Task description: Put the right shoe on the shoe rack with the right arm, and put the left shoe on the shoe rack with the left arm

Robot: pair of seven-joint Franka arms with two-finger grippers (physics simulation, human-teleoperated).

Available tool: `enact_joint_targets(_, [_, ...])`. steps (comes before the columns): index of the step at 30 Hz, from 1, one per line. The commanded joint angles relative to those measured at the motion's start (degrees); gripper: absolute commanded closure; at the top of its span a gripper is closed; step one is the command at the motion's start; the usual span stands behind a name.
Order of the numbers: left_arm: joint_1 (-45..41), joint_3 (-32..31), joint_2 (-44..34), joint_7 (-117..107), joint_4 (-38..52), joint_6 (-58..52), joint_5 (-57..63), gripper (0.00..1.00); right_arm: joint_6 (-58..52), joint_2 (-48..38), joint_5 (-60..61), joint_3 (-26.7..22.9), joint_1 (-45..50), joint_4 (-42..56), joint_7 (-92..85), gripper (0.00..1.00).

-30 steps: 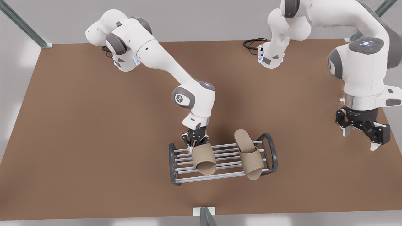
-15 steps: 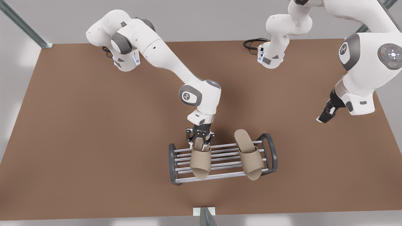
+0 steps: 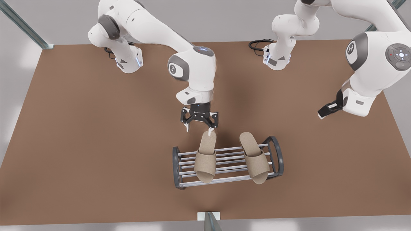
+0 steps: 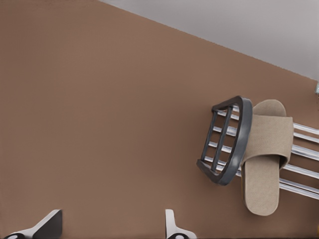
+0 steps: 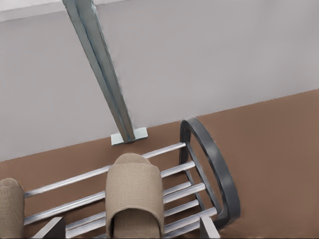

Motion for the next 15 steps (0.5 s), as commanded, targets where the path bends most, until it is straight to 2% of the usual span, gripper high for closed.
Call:
enact_joint_targets(1, [-0.03, 0.03, -0.11, 20.89, 0.03, -0.57, 0.03, 0.00, -22.90, -7.10, 20.67, -0.10, -6.40, -0.29, -18.09, 0.00])
enact_joint_targets(2, [-0.03, -0.06, -0.11, 20.89, 0.03, -0.74, 0.03, 0.00, -29.85, -11.49, 27.62, 0.08, -16.42, -5.98, -31.87, 0.00])
enact_joint_targets(3, [-0.03, -0.06, -0.11, 20.89, 0.03, -0.74, 0.03, 0.00, -31.35, -17.72, 25.79, 3.40, -26.94, -16.08, -46.00, 0.00])
enact_joint_targets(4, [-0.03, -0.06, -0.11, 20.98, 0.03, -0.74, 0.03, 0.00, -30.74, -21.33, 17.36, 15.34, -39.33, -22.07, -52.46, 0.00])
enact_joint_targets(5, [-0.03, -0.06, -0.11, 20.98, 0.03, -0.83, 0.12, 0.00, -27.50, -24.94, 16.82, 18.45, -44.12, -28.57, -54.65, 0.00])
enact_joint_targets(9, [-0.82, 0.03, 0.51, 20.98, 0.38, -1.18, 0.73, 0.00, -25.46, -21.43, 18.40, 18.27, -50.36, -27.18, -61.86, 0.00])
enact_joint_targets(10, [-0.91, 0.03, 2.00, 20.28, 0.64, -0.92, 5.30, 0.00, -25.55, -21.08, 18.05, 18.27, -50.71, -25.87, -62.40, 0.00])
enact_joint_targets(13, [-5.57, 0.03, 2.09, 18.79, 0.91, -1.01, 6.71, 0.00, -25.64, -20.29, 17.78, 18.27, -51.68, -24.99, -62.13, 0.00])
enact_joint_targets(15, [-5.57, 0.03, 2.09, 17.64, 0.91, -1.01, 7.06, 0.00, -25.64, -20.20, 17.69, 18.19, -51.86, -24.90, -62.13, 0.00])
